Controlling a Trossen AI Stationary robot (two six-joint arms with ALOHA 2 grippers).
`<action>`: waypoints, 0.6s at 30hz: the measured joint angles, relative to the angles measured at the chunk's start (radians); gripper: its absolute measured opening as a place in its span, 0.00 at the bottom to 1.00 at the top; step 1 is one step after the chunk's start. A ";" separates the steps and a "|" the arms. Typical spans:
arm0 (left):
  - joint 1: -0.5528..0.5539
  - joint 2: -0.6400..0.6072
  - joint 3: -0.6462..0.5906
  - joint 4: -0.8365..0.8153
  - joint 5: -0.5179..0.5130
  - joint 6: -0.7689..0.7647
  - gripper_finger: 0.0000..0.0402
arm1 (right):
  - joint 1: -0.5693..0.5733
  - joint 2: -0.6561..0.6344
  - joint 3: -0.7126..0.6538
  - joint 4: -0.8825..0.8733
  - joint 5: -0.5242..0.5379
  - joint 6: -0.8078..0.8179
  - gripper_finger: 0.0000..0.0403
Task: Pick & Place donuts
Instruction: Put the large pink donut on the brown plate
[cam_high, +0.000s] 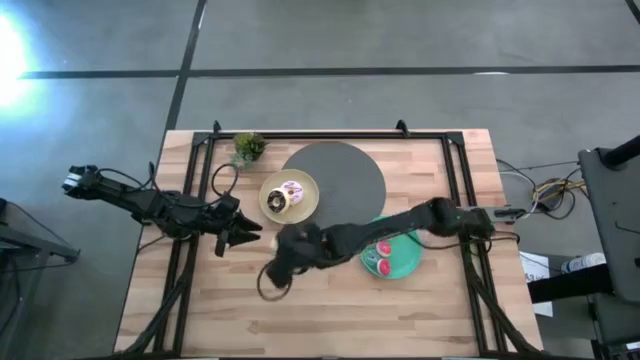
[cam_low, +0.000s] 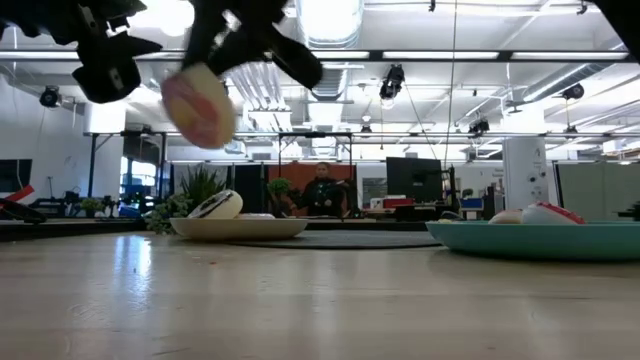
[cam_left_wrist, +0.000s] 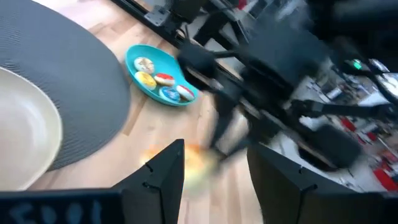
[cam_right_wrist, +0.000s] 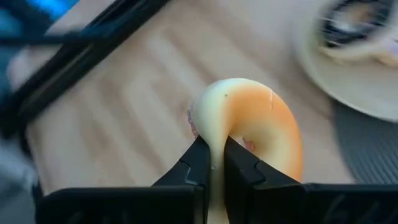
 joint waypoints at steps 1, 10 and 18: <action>0.000 -0.006 0.000 -0.001 0.013 0.005 0.37 | -0.012 -0.021 -0.032 0.002 0.008 0.061 0.04; -0.002 -0.072 0.003 0.001 0.087 0.020 0.37 | -0.143 -0.281 -0.504 0.455 -0.045 0.372 0.03; -0.002 -0.095 0.001 0.000 0.016 0.049 0.37 | -0.380 -0.395 -0.885 0.888 -0.529 0.443 0.03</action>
